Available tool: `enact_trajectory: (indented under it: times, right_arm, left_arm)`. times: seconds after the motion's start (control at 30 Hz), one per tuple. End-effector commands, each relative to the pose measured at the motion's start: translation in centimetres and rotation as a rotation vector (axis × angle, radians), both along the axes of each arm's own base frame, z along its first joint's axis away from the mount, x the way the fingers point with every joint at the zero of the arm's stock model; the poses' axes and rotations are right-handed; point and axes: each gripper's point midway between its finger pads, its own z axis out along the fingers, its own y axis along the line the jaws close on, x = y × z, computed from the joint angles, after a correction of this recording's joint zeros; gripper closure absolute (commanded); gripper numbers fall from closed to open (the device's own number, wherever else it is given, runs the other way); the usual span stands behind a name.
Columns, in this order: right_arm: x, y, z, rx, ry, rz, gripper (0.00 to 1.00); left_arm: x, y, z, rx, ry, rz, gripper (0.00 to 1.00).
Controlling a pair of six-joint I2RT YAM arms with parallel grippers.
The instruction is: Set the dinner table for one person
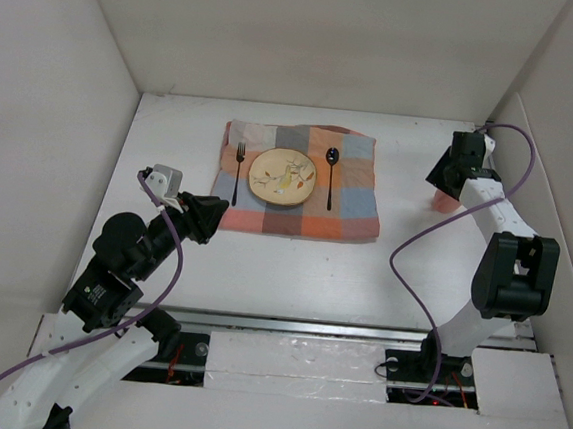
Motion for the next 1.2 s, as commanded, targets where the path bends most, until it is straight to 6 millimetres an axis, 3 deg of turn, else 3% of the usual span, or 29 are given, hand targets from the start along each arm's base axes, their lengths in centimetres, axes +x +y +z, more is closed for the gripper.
enact_trajectory:
  times: [0.0,0.17,0.33,0.43,0.47,0.5,0.53,0.63,0.67,0.73,0.8,0.83,0.9,0.93,0.97,1.0,1.03,1.07,1.1,1.13,1.17]
  right_arm:
    - [1.5,-1.6,2.2,-0.027,-0.048,-0.017,0.49]
    - [2.9,-2.5,1.3,-0.055,-0.023,-0.017,0.49]
    - [4.0,-3.5,-1.8,-0.052,0.048,-0.020,0.51]
    - [5.0,-3.2,-3.0,-0.035,0.061,0.003,0.62]
    - [5.2,-3.2,-3.2,-0.036,0.061,0.002,0.82]
    - [5.5,-3.3,-3.0,-0.039,0.057,-0.005,0.95]
    - [5.4,-3.7,-2.9,-0.047,0.057,-0.026,1.00]
    - [5.6,-3.3,-0.2,-0.077,-0.014,-0.039,1.00]
    - [5.5,-2.9,2.5,-0.091,-0.072,-0.040,1.00]
    - [6.2,-1.0,6.1,-0.124,-0.154,0.007,1.00]
    - [7.0,1.6,8.5,-0.134,-0.180,0.076,1.00]
    - [7.6,2.6,10.8,-0.135,-0.199,0.100,1.00]
    - [8.8,4.7,10.7,-0.147,-0.179,0.158,1.00]
    - [9.0,6.7,10.9,-0.150,-0.169,0.200,1.00]
    - [9.9,7.7,12.9,-0.152,-0.213,0.215,1.00]
    - [10.8,8.9,11.5,-0.157,-0.181,0.249,1.00]
    - [11.0,10.8,11.3,-0.156,-0.167,0.291,1.00]
    - [12.0,11.7,13.7,-0.156,-0.222,0.303,1.00]
    - [12.4,12.8,13.6,-0.161,-0.216,0.333,1.00]
    - [13.1,14.2,11.5,-0.167,-0.167,0.367,1.00]
    - [13.6,14.8,11.5,-0.171,-0.167,0.378,1.00]
  left_arm:
    - [0.0,-0.2,1.3,-0.025,-0.050,-0.007,0.77]
    - [0.2,-0.3,1.2,-0.022,-0.045,-0.007,0.77]
    - [0.3,-0.3,1.1,-0.018,-0.042,-0.004,0.77]
    - [0.4,-0.3,0.9,-0.015,-0.037,-0.004,0.77]
    - [0.4,-0.3,1.0,-0.014,-0.039,-0.005,0.77]
    - [0.4,-0.4,0.9,-0.014,-0.036,-0.004,0.77]
    - [0.4,-0.3,0.9,-0.014,-0.036,-0.004,0.77]
    - [0.5,-0.3,0.8,-0.012,-0.033,0.001,0.77]
    - [0.5,-0.4,0.8,-0.012,-0.032,-0.002,0.77]
    - [0.6,-0.5,0.8,-0.010,-0.029,-0.004,0.77]
    - [0.7,-0.5,0.6,-0.007,-0.024,-0.005,0.77]
    - [0.7,-0.5,0.6,-0.007,-0.024,-0.004,0.77]
    - [0.8,-0.5,0.6,-0.006,-0.023,-0.001,0.77]
    - [0.8,-0.5,0.6,-0.007,-0.024,0.001,0.77]
    - [0.8,-0.5,0.6,-0.006,-0.023,0.002,0.77]
    - [0.8,-0.5,0.5,-0.004,-0.020,0.002,0.77]
    - [0.9,-0.5,0.5,-0.004,-0.020,0.002,0.77]
    - [0.8,-0.5,0.5,-0.004,-0.020,0.002,0.77]
    - [0.9,-0.5,0.4,-0.002,-0.018,0.004,0.77]
    - [0.9,-0.5,0.4,-0.002,-0.016,0.002,0.77]
    - [0.9,-0.5,0.4,-0.001,-0.015,0.004,0.77]
